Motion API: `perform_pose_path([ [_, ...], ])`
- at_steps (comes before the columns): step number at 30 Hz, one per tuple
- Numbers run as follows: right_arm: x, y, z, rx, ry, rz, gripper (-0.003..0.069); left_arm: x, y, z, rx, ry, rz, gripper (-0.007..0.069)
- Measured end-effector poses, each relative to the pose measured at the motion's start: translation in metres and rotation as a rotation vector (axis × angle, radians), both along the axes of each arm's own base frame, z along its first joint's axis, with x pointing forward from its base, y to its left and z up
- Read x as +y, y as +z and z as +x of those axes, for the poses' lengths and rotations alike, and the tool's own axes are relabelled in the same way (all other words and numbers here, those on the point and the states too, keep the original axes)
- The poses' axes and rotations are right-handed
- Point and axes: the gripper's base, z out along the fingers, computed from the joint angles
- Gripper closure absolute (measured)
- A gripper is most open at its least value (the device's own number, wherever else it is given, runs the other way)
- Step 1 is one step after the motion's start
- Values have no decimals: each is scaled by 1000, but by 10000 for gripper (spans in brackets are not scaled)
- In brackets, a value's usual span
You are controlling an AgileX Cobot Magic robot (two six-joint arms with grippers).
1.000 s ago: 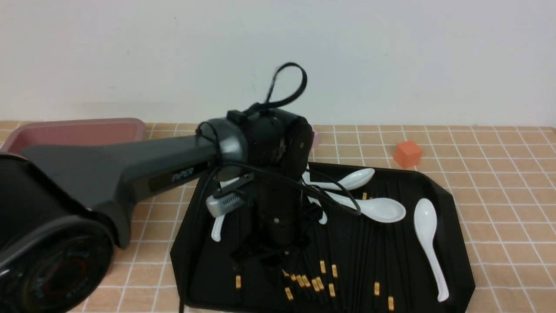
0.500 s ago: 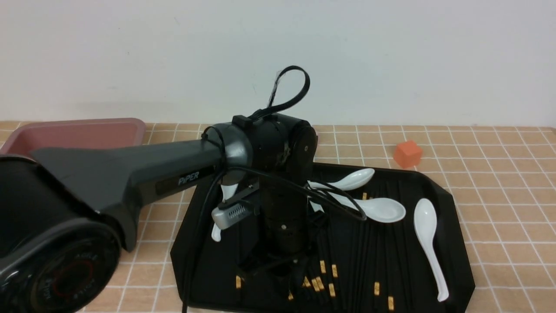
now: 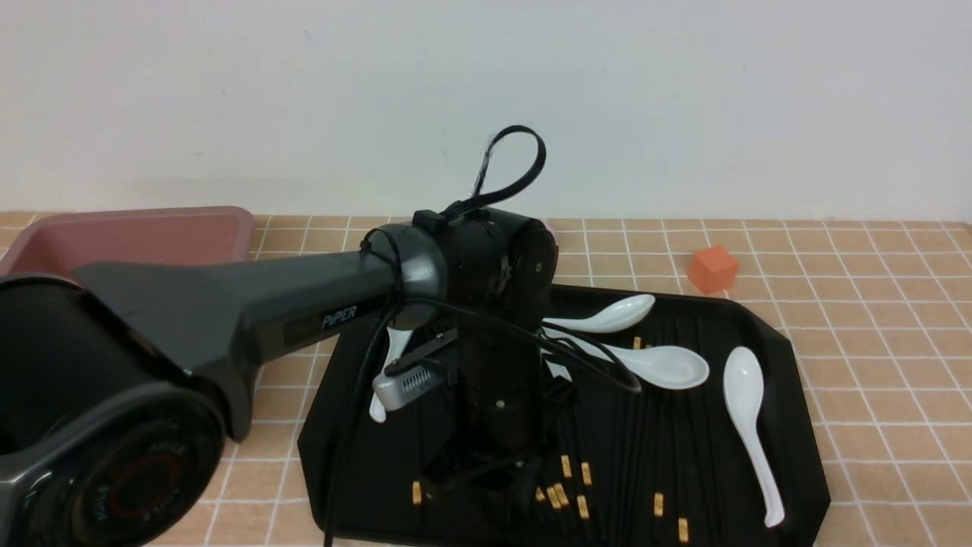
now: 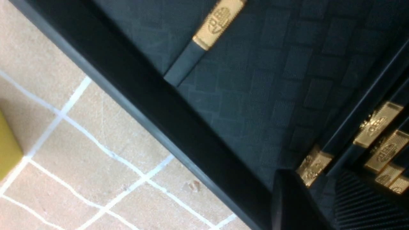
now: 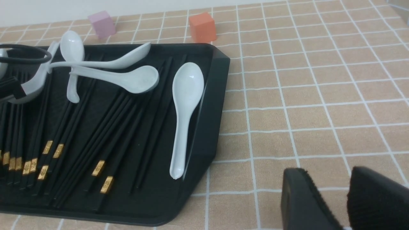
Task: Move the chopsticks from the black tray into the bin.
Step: Use the left arm to grab a pair of chopsticks
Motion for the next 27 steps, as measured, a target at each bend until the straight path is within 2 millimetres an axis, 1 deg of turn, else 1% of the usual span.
perform_pose_path([
  [11,0,0,0,0,0,0,419,3,3,6,-49,-34,49,386],
  [22,0,0,0,0,0,1,419,2,3,6,-49,-53,44,386],
  [27,0,0,0,0,0,1,419,4,7,6,-67,-56,45,386],
])
